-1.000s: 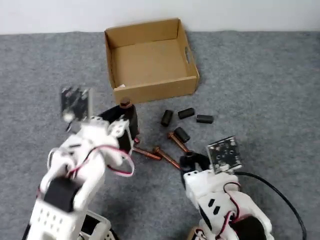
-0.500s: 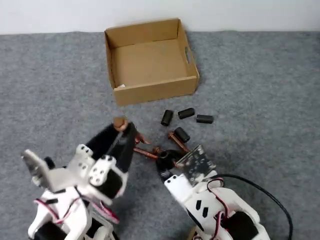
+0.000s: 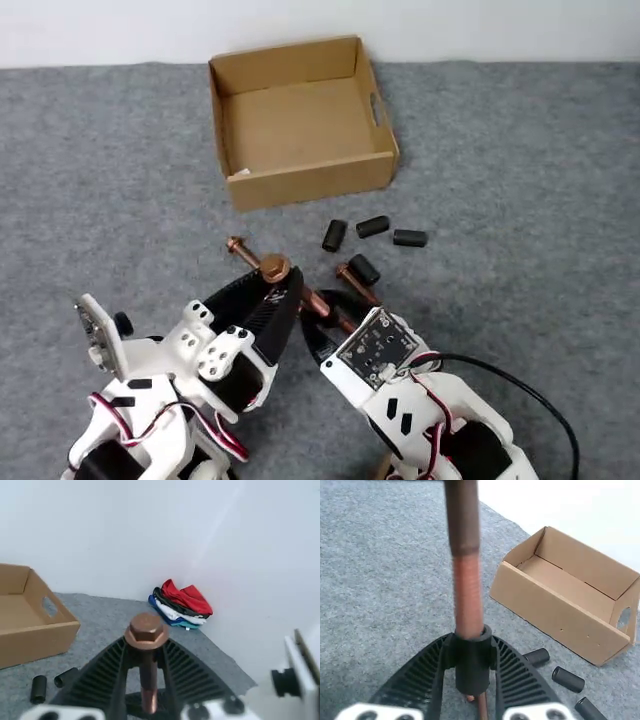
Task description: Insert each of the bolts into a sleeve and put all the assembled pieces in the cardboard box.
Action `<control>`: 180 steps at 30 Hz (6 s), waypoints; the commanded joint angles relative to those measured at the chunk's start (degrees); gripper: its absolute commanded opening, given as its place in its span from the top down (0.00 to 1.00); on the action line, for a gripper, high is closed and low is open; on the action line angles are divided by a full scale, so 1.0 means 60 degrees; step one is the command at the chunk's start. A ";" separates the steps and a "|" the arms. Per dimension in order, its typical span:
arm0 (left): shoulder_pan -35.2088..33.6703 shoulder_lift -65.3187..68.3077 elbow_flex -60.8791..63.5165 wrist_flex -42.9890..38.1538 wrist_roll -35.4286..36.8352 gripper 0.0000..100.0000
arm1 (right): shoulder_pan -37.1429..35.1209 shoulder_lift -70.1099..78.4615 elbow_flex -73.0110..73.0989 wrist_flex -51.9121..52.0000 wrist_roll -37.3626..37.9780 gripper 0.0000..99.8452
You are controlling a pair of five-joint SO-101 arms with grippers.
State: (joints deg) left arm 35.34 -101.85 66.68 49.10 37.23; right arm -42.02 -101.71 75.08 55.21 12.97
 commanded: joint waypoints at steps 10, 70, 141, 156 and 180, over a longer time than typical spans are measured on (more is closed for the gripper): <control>-0.0806 -0.0073 0.0491 -0.0381 -0.0103 1.00 | -0.0022 -0.0125 -0.0308 -0.0344 0.0088 0.99; -0.6374 -0.0088 0.4300 0.1026 -0.4469 1.00 | 0.3729 0.2674 -0.2667 0.1165 -0.2828 0.99; -0.6520 0.0000 0.4989 0.1436 -0.4469 1.00 | 0.4198 2.3407 -2.1905 0.3524 -0.2432 0.86; -0.6535 0.0000 0.4989 0.1436 -0.4469 1.00 | 0.4212 2.3260 -2.3297 0.7963 -0.1553 0.86; -0.6535 0.0000 0.4989 0.1436 -0.4469 1.00 | 0.2645 2.3817 -1.9267 0.5648 -0.5187 0.86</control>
State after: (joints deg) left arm -3.69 -101.85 96.92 57.27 10.77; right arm -25.85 40.88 -40.62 91.60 -16.84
